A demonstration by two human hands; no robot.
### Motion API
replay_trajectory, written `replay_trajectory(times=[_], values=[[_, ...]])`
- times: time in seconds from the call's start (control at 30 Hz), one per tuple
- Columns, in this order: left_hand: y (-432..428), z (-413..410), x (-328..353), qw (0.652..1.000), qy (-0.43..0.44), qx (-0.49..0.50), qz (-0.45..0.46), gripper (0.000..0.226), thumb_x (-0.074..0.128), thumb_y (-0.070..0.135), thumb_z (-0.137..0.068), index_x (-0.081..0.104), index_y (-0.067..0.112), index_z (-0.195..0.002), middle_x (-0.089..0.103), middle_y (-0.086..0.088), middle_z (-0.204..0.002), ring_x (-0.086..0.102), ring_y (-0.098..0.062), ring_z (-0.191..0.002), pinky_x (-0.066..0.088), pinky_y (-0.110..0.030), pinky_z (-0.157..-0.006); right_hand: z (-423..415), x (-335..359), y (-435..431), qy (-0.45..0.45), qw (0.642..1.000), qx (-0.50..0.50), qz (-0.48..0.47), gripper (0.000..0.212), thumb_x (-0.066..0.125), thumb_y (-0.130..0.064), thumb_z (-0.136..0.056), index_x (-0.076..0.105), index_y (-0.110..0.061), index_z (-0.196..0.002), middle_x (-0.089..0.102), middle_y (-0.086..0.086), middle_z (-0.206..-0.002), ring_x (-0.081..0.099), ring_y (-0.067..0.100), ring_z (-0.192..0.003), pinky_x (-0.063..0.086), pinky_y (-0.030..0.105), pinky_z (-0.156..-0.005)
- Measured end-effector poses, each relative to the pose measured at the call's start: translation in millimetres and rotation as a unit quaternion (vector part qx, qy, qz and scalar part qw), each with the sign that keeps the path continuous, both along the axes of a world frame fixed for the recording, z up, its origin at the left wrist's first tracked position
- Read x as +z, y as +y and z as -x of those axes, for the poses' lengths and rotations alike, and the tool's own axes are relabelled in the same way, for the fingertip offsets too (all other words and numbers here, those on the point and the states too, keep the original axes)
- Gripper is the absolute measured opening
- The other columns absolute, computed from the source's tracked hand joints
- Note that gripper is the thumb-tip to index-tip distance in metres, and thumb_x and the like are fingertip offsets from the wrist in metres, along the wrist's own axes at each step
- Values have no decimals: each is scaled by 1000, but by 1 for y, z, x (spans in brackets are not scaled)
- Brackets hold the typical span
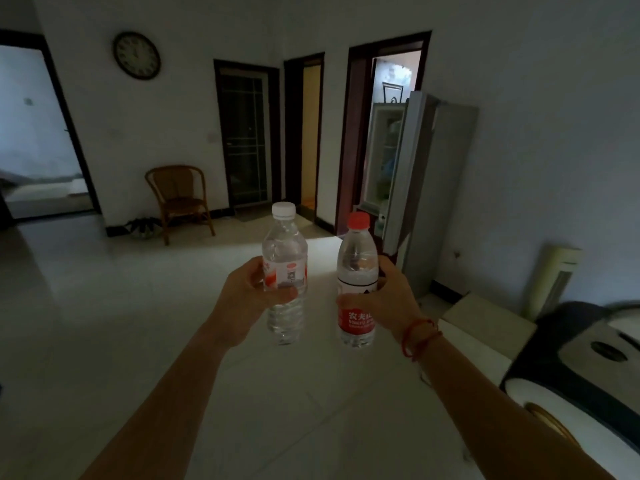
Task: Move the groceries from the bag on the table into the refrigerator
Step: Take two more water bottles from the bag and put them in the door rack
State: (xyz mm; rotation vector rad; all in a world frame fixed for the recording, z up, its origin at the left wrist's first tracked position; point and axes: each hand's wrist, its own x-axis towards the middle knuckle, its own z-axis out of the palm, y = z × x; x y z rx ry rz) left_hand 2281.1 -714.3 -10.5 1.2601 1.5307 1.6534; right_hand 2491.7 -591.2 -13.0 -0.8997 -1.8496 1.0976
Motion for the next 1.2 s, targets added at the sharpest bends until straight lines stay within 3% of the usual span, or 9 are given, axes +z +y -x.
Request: replay_trajectory(times=[0.3,0.37,0.47,0.63,0.8,0.97,1.13,1.2], values=[[166,136,0,1000,9,-19,11,52,84,17,-70,62,19,-118,73,1,-109,70,-18,-101,54,-49,-93,131,-3,157,12,999,-27,13,68,91,-11,-60,57,-18,-119,70,-1,-108,68,16,-98,57,41,-88],[202,159,3,999,20,-25,18,54,85,18,-70,62,19,-119,72,0,-110,70,-18,-102,55,-48,-93,154,1,188,16,999,-27,19,70,90,-10,-61,56,-17,-122,69,0,-110,68,17,-100,56,36,-86],[251,188,6,999,20,-28,17,55,84,16,-71,61,19,-121,72,2,-111,70,-15,-101,56,-43,-91,183,4,233,23,999,-28,24,72,89,-9,-64,53,-17,-126,68,-1,-111,66,14,-100,53,24,-78],[338,232,2,999,19,-31,18,54,84,14,-71,61,20,-119,73,6,-106,71,-10,-95,58,-28,-79,226,-3,319,25,998,-35,34,66,88,-8,-65,53,-19,-120,67,-3,-107,64,7,-94,50,19,-74],[438,277,-5,999,31,-29,20,54,82,14,-72,60,21,-120,72,5,-108,70,-7,-96,57,-22,-74,268,-12,421,27,998,-41,26,66,89,-11,-63,53,-25,-116,66,-7,-107,63,5,-95,50,23,-78],[550,326,1,999,27,-28,28,56,82,13,-72,59,18,-123,71,2,-112,69,-12,-101,56,-30,-83,309,-4,529,25,998,-46,28,67,89,-9,-62,53,-23,-116,66,-7,-105,64,6,-94,49,20,-75],[642,371,7,999,8,-33,21,56,81,8,-73,59,18,-123,72,3,-110,69,-8,-99,56,-17,-69,354,3,627,28,998,-50,30,68,90,-8,-59,55,-20,-116,68,-1,-108,67,15,-98,55,34,-85],[676,389,7,999,6,-34,22,56,81,7,-72,59,17,-122,72,3,-110,69,-8,-99,56,-17,-69,371,1,661,31,998,-55,30,66,91,-10,-59,56,-22,-113,69,-1,-108,67,15,-97,56,32,-82]])
